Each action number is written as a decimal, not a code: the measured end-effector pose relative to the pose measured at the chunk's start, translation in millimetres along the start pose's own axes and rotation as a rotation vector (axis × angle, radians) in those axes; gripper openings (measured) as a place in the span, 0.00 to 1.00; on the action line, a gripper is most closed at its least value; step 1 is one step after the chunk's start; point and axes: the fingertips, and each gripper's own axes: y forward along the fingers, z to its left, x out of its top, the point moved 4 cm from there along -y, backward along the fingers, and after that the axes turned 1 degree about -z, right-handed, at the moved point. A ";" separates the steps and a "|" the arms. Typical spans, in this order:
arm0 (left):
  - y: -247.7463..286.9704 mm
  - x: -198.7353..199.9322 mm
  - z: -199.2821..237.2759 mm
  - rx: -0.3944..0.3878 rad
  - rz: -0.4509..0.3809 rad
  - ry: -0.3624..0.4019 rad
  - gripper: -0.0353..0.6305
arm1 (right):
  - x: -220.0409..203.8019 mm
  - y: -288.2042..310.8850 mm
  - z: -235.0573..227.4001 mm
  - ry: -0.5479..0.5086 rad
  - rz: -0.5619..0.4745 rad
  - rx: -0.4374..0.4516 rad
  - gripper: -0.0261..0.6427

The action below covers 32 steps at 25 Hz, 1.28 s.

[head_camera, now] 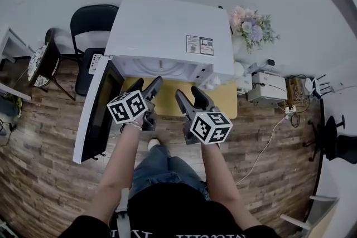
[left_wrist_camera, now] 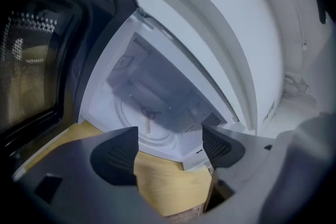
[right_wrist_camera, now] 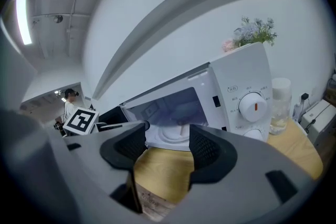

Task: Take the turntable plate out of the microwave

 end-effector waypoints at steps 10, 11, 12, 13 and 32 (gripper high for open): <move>44.1 -8.3 43.0 -0.032 0.051 -0.200 0.64 | -15.0 24.0 -8.6 0.009 0.011 -0.045 0.44; 47.5 -8.7 45.3 -0.032 0.048 -0.221 0.64 | -16.2 25.1 -9.9 0.011 0.013 -0.048 0.44; 51.1 -9.1 46.6 -0.032 0.043 -0.241 0.64 | -16.8 26.3 -11.3 0.011 0.014 -0.049 0.44; 54.7 -9.6 47.4 -0.034 0.039 -0.263 0.64 | -17.0 27.6 -12.6 0.009 0.016 -0.050 0.44; 68.7 -25.7 82.0 0.141 -0.091 -0.619 0.25 | -24.6 45.8 -38.9 0.045 0.038 -0.032 0.39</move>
